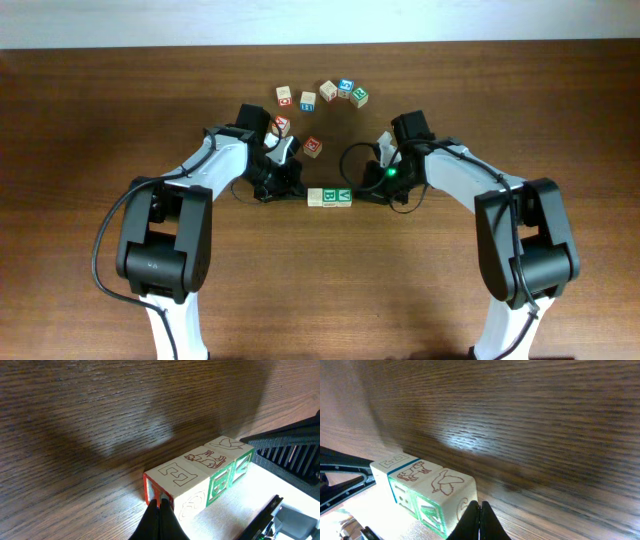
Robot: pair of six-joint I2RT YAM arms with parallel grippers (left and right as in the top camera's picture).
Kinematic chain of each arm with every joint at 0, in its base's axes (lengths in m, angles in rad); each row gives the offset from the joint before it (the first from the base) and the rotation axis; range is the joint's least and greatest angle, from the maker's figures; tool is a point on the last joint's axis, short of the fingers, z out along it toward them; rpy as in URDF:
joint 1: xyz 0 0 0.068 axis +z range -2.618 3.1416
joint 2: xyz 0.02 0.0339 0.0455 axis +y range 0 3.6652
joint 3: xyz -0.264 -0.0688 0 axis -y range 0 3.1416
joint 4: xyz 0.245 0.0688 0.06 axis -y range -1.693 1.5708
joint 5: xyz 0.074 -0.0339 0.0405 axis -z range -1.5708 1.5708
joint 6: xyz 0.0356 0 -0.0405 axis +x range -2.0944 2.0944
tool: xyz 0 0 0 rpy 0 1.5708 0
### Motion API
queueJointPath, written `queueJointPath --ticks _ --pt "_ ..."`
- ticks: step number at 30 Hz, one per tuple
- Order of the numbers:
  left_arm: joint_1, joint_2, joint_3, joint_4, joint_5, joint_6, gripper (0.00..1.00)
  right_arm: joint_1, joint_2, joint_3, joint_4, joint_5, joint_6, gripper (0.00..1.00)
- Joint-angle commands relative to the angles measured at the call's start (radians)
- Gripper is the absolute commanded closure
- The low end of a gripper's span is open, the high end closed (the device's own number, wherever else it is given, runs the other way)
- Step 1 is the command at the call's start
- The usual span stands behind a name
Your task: Rotate 3 blocks
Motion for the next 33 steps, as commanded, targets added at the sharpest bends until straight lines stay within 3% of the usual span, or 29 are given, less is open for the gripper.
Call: queueJointPath --ticks 1,33 --pt "-0.003 -0.029 -0.006 0.002 0.022 0.016 1.0 0.03 0.011 -0.009 0.006 -0.014 0.001 0.96" --pt "-0.006 -0.029 -0.006 -0.002 0.022 0.016 1.0 0.076 -0.027 0.007 0.034 -0.099 -0.033 0.96"
